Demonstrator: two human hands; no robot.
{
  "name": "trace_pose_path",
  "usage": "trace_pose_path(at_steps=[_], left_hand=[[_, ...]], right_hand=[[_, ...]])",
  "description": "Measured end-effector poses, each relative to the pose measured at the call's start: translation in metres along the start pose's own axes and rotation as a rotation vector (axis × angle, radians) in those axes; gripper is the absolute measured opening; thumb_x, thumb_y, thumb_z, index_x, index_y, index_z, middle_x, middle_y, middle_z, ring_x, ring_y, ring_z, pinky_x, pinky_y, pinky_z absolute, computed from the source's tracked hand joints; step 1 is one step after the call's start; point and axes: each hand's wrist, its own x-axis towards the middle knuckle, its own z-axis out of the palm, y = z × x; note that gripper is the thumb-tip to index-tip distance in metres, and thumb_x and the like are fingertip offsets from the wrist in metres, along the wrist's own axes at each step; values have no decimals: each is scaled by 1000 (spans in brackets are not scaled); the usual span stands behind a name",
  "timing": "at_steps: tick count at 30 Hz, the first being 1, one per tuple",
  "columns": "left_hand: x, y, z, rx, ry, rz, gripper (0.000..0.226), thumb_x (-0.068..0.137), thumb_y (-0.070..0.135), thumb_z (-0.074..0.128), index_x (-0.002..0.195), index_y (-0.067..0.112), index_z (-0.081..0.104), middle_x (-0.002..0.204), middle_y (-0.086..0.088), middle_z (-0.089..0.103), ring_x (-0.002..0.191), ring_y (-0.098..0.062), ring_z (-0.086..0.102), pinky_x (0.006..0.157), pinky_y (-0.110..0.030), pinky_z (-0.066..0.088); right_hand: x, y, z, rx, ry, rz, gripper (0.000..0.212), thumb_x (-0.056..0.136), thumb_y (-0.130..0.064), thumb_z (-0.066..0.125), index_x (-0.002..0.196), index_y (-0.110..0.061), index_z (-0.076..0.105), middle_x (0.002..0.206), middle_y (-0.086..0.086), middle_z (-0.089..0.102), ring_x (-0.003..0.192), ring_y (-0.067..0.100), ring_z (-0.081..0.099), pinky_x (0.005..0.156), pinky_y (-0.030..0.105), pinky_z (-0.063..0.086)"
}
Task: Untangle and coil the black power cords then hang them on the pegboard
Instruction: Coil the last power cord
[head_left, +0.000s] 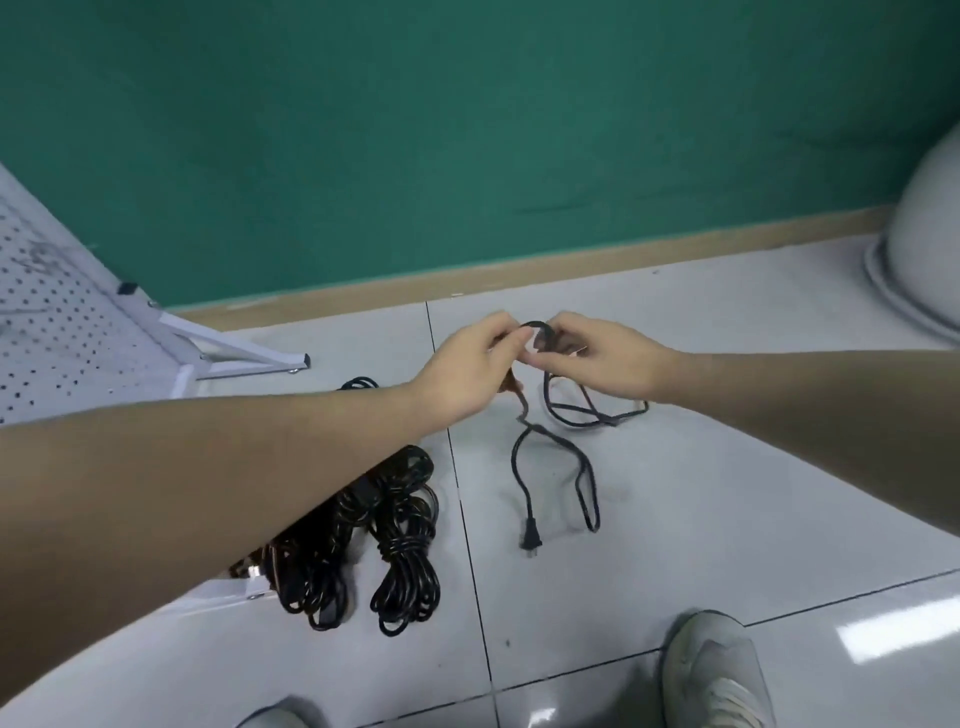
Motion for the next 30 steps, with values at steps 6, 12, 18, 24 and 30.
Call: trace_pose_path(at_steps=[6,12,18,24,30], left_hand=[[-47,80,-18,-282,79,-27,21,109,31,46,97,16,54,107,-10,71,64,-27,73,67,-32,63],[-77,121,-30,-510,235,-36,29,107,44,47,99,16,50,114,-7,65,79,-21,71,82,-37,61],[-107,111,-11,-137,263,38,47,90,55,69,97,18,42,87,4,46,71,-4,48,67,-18,36],[-112,96,-15,65,-98,-121,68,83,59,74,132,32,35,127,13,58,113,-7,58,82,-22,39],[-102,85,-11,113,-108,-69,18,107,23,47,95,19,61,105,0,76,107,-20,70,93,-42,56]], right_hand=[[-46,-53,-18,89,-206,101,65,79,-40,85,128,-32,44,123,-7,67,111,8,65,91,25,52],[-76,-104,-21,102,23,47,11,101,-24,58,101,-15,64,88,2,77,75,17,71,79,38,63],[-88,-142,-21,223,139,98,19,104,-18,49,97,-6,61,87,7,72,70,22,68,62,38,64],[-91,-148,-27,411,198,132,20,104,-21,54,101,-4,63,88,8,76,64,21,70,54,27,57],[-88,-155,-35,601,176,81,27,102,-36,58,110,-10,60,105,7,76,81,16,73,80,33,61]])
